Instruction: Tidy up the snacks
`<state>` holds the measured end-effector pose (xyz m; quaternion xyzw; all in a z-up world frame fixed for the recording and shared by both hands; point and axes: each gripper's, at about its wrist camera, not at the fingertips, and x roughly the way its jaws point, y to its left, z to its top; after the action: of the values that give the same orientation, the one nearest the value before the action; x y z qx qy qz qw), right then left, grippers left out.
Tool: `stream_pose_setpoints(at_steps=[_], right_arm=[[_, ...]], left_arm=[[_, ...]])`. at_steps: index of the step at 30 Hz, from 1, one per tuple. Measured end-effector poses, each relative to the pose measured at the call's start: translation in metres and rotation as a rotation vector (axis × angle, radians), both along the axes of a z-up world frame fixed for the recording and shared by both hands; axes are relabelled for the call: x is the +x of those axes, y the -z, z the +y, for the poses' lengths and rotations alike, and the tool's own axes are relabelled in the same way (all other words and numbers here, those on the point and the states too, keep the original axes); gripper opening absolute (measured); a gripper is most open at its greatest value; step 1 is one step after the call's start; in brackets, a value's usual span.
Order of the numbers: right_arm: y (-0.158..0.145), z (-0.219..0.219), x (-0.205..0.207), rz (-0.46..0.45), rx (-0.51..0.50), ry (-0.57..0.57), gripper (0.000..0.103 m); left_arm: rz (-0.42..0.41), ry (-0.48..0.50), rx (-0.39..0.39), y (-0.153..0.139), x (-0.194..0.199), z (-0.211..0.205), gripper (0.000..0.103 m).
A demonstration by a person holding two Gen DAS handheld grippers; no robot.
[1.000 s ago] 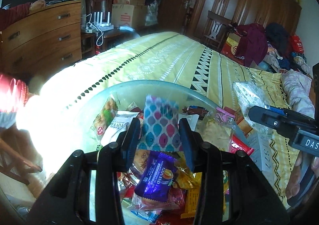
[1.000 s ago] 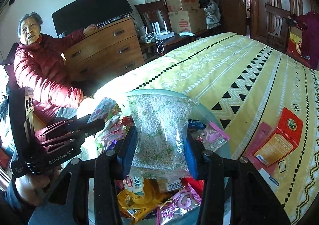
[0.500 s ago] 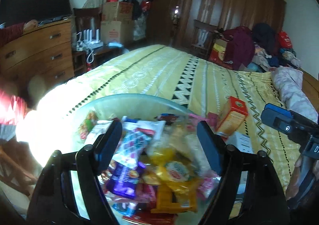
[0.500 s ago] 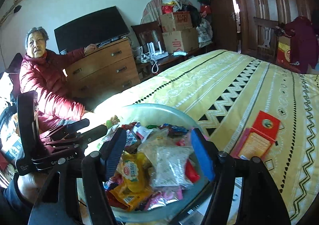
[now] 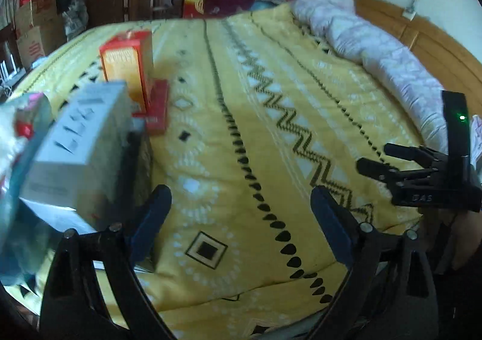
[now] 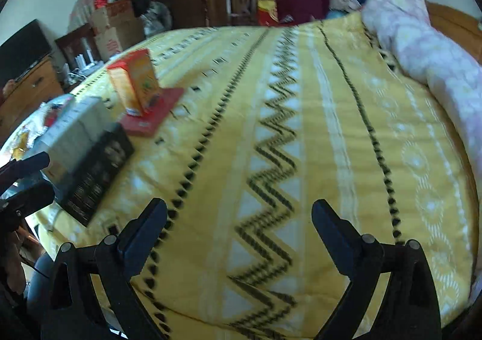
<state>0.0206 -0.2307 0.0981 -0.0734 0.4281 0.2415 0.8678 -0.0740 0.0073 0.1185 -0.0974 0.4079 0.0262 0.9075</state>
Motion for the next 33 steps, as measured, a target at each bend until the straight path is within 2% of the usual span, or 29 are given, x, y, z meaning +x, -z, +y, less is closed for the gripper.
stream_pose_setpoints(at_steps=[2,5,7,9,11,13,15,18,23,33], right_arm=[[0.022,-0.022,0.009,0.040,-0.008,0.034,0.098],[0.050,-0.038,0.022,0.087,-0.021,0.057,0.099],[0.069,-0.042,0.032,0.120,-0.021,0.064,0.103],[0.077,-0.043,0.038,0.104,-0.006,0.075,0.103],[0.083,-0.042,0.038,0.056,0.006,0.086,0.103],[0.089,-0.037,0.036,0.026,0.006,0.101,0.103],[0.093,-0.030,0.031,-0.029,-0.031,0.097,0.103],[0.098,-0.024,0.025,-0.084,-0.065,0.092,0.103],[0.099,-0.032,0.027,-0.066,0.000,0.089,0.103],[0.099,-0.030,0.026,-0.068,-0.008,0.090,0.103]], left_arm=[[0.081,-0.041,-0.006,0.033,0.019,0.001,0.093],[0.149,-0.113,0.001,0.067,0.037,0.002,0.093],[0.178,-0.153,0.019,0.083,0.045,0.000,0.094],[0.188,-0.175,0.043,0.095,0.048,-0.003,0.095],[0.173,-0.172,0.072,0.105,0.051,-0.008,0.103],[0.107,-0.145,0.171,0.112,0.050,-0.018,0.103],[0.087,-0.143,0.208,0.113,0.050,-0.023,0.103],[0.089,-0.148,0.192,0.112,0.048,-0.020,0.103],[0.083,-0.153,0.189,0.112,0.048,-0.020,0.103],[0.084,-0.172,0.175,0.113,0.049,-0.020,0.103]])
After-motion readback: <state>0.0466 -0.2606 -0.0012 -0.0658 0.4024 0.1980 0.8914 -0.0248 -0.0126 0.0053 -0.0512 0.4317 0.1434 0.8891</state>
